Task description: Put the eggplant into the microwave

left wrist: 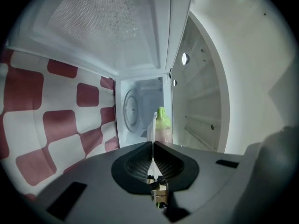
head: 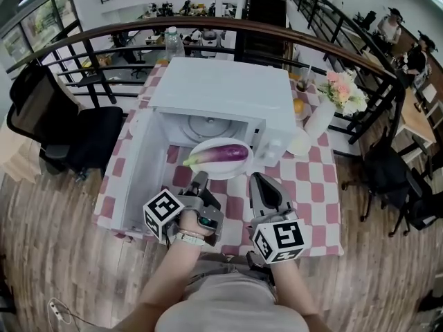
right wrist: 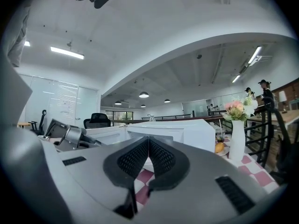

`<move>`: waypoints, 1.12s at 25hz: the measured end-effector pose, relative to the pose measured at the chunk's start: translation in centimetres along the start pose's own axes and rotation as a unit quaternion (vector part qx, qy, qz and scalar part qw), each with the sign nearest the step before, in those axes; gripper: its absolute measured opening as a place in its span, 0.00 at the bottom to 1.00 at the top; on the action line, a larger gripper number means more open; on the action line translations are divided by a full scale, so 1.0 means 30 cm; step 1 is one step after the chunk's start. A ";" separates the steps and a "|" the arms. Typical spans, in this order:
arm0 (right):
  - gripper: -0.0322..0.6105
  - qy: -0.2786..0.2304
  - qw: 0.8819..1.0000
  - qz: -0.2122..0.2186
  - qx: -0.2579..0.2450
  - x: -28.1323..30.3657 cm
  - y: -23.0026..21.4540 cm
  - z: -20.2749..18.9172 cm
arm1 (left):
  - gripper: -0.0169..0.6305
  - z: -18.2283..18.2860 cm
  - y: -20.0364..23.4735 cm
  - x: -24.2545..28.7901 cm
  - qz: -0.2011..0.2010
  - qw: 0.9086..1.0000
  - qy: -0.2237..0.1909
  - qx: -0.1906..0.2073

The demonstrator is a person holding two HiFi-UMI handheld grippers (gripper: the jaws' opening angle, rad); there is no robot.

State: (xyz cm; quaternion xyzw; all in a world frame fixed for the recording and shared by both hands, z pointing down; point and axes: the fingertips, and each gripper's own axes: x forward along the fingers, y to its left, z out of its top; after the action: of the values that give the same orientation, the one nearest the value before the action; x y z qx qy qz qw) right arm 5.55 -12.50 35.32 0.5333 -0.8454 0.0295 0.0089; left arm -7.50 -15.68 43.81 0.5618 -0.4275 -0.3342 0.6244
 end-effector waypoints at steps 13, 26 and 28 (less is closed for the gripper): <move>0.09 0.019 0.999 0.019 -0.034 0.173 0.022 -0.113 | 0.05 0.125 0.137 0.119 0.009 1.000 -0.008 0.012; 0.09 0.036 0.999 0.005 -0.035 0.304 -0.030 -0.274 | 0.05 0.205 0.248 0.258 0.014 1.000 -0.019 0.006; 0.09 0.038 0.999 0.001 -0.034 0.318 -0.036 -0.298 | 0.05 0.219 0.264 0.278 0.014 1.000 -0.023 0.005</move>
State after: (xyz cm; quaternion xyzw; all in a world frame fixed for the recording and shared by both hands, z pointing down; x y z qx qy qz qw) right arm 2.27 -21.04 44.73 0.5304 -0.8454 0.0211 0.0590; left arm -10.56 -24.75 52.96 0.5514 -0.4513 -0.3364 0.6157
